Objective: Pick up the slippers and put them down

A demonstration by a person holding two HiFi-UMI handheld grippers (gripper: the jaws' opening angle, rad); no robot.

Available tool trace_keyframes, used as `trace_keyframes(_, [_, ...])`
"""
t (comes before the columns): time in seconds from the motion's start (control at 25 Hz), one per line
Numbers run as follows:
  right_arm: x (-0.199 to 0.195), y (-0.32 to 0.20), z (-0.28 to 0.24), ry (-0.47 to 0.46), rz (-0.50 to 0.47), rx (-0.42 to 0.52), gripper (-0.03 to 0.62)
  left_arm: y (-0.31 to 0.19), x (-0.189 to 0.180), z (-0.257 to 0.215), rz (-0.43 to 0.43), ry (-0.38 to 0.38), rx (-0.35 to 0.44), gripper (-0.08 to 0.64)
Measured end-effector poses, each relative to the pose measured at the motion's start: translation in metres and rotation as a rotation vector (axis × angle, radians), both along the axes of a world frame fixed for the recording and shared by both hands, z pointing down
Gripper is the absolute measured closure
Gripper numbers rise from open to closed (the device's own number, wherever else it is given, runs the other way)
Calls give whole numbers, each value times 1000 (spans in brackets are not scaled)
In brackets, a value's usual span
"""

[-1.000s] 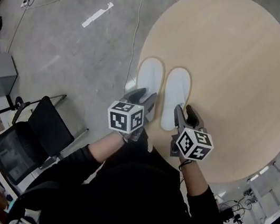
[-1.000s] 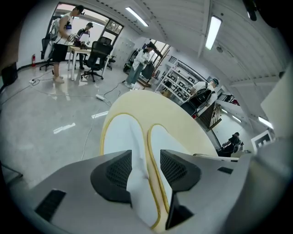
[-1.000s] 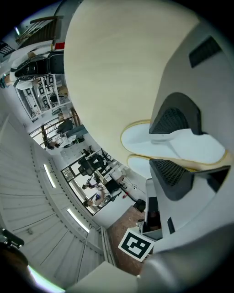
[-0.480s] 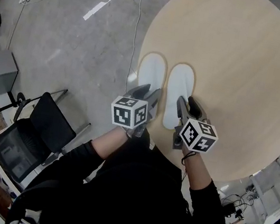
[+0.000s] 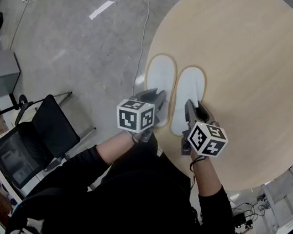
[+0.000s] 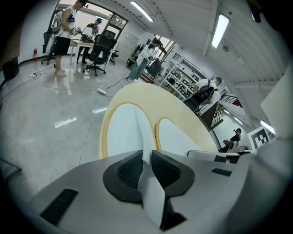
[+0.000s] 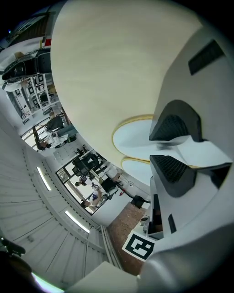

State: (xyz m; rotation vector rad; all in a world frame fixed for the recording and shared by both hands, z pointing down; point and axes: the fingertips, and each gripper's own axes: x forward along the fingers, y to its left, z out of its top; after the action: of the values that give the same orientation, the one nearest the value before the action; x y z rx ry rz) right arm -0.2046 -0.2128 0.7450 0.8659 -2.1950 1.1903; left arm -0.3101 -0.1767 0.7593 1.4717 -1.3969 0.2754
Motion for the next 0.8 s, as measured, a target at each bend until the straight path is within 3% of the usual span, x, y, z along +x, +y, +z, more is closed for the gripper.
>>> trace_keyframes(0.2, [1,-3,1,-8,25,-12,548,0,1,0,1,0,0,502])
trace_keyframes(0.8, [14,2,-27,-32,70,30,555,6,7,-24,41,-19,66,528])
